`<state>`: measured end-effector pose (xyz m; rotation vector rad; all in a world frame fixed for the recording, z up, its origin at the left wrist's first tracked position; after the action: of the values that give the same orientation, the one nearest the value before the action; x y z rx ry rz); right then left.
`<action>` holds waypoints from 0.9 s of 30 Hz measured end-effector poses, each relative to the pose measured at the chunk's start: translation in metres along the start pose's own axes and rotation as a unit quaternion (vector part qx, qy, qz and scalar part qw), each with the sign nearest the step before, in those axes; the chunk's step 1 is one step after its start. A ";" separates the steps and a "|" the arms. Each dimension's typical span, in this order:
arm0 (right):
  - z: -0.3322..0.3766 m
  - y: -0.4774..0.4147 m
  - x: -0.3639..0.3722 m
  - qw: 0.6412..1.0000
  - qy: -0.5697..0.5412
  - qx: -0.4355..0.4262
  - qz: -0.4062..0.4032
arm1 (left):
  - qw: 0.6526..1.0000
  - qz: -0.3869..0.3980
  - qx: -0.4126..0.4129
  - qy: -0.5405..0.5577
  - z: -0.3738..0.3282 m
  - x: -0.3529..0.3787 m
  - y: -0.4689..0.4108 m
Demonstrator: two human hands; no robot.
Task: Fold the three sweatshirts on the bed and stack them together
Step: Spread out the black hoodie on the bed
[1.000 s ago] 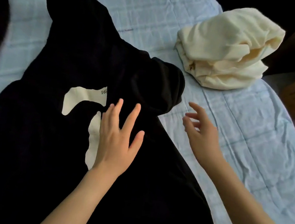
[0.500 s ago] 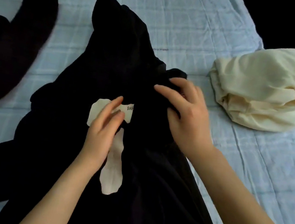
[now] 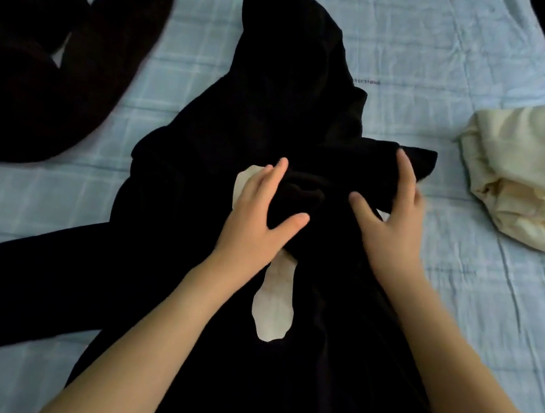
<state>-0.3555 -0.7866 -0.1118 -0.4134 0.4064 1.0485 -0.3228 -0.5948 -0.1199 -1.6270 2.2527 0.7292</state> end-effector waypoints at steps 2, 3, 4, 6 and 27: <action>0.003 -0.020 0.014 0.999 -0.049 -0.005 0.016 | 0.999 0.000 -0.018 0.031 -0.002 0.006 -0.007; 0.008 -0.025 0.022 0.998 -0.061 -0.009 0.026 | 0.999 0.002 -0.019 0.038 0.000 0.004 -0.006; 0.014 -0.028 0.029 0.997 -0.067 -0.018 0.039 | 0.999 0.009 -0.015 0.043 0.003 -0.002 -0.003; 0.026 -0.024 0.038 0.993 -0.053 -0.082 0.069 | 0.999 0.013 -0.003 0.044 0.011 -0.021 0.008; -0.012 0.038 0.037 0.963 0.244 -0.052 0.102 | 0.962 -0.044 0.092 -0.253 0.083 -0.072 -0.022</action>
<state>-0.3751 -0.7490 -0.1458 -0.7415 0.8503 1.1677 -0.2846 -0.4970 -0.1598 -1.2681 1.8107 0.7798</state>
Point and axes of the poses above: each hand's wrist, its own y-axis away from the middle knuckle, its own x-axis out of the palm, z = x × y, the point moved 1 cm from there along -y, towards the middle knuckle, and after that the axes turned 10 degrees about -x, right-handed, at the moved point
